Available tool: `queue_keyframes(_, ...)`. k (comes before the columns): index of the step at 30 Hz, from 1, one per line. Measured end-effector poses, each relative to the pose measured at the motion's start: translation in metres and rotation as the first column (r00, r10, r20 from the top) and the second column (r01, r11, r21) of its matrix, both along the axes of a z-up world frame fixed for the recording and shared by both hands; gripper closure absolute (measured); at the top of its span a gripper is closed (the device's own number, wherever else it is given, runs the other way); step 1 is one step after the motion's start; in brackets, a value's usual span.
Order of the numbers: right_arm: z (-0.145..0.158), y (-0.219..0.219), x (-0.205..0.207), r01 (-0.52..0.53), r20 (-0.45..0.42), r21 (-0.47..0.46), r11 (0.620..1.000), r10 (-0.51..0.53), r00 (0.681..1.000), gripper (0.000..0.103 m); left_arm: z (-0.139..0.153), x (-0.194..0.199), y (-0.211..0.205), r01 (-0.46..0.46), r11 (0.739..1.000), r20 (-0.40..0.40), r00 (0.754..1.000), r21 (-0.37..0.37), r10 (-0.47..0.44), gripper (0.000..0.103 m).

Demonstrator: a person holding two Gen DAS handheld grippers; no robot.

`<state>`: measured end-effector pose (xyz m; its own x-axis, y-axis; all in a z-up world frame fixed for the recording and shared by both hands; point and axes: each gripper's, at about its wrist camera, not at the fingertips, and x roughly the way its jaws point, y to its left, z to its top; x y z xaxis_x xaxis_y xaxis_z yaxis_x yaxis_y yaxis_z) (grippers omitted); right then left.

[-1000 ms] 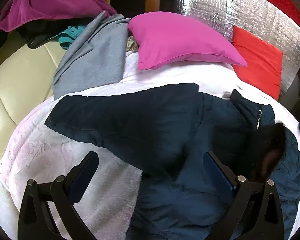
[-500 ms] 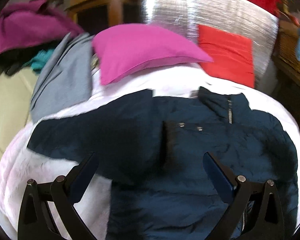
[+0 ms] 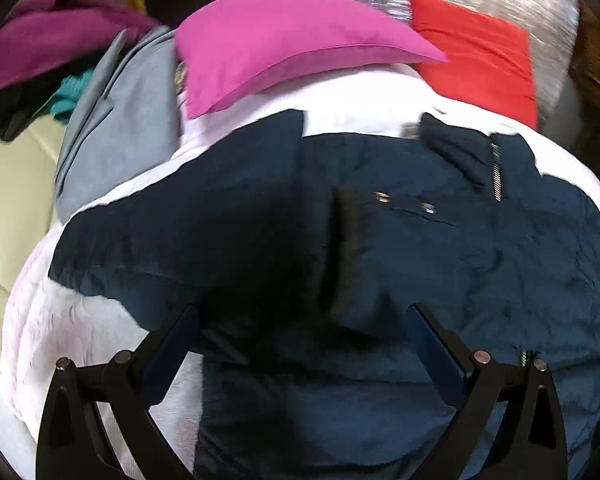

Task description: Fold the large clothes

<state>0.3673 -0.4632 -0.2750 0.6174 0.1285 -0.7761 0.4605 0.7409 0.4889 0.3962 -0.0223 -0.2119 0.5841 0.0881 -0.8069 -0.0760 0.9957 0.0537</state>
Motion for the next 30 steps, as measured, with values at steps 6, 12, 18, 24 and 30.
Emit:
queue_keyframes(6,0.027,0.014,-0.006,-0.038,0.087,-0.131,0.991,0.05,0.995,0.07,0.022,-0.001,0.035,-0.097,0.992,0.069,0.992,-0.077,0.103,0.001)
queue_keyframes(12,0.011,-0.001,-0.007,-0.037,-0.001,-0.105,0.994,0.037,0.999,0.059,0.015,0.002,0.046,-0.095,0.983,0.009,0.995,-0.159,0.098,0.001)
queue_keyframes(18,0.053,0.003,-0.055,0.08,0.156,-0.17,0.982,-0.053,0.986,0.053,0.011,-0.011,0.029,-0.054,0.961,-0.043,0.998,-0.272,0.044,0.001)
queue_keyframes(24,0.058,0.048,-0.067,-0.057,0.28,-0.039,0.998,0.066,0.958,0.053,-0.01,-0.015,0.022,-0.056,0.902,-0.137,0.991,-0.429,-0.004,0.001)
queue_keyframes(30,0.032,0.091,-0.04,-0.209,0.256,0.074,0.975,0.184,0.949,0.069,-0.021,0.0,0.029,-0.098,0.852,-0.104,0.993,-0.514,0.052,0.01)
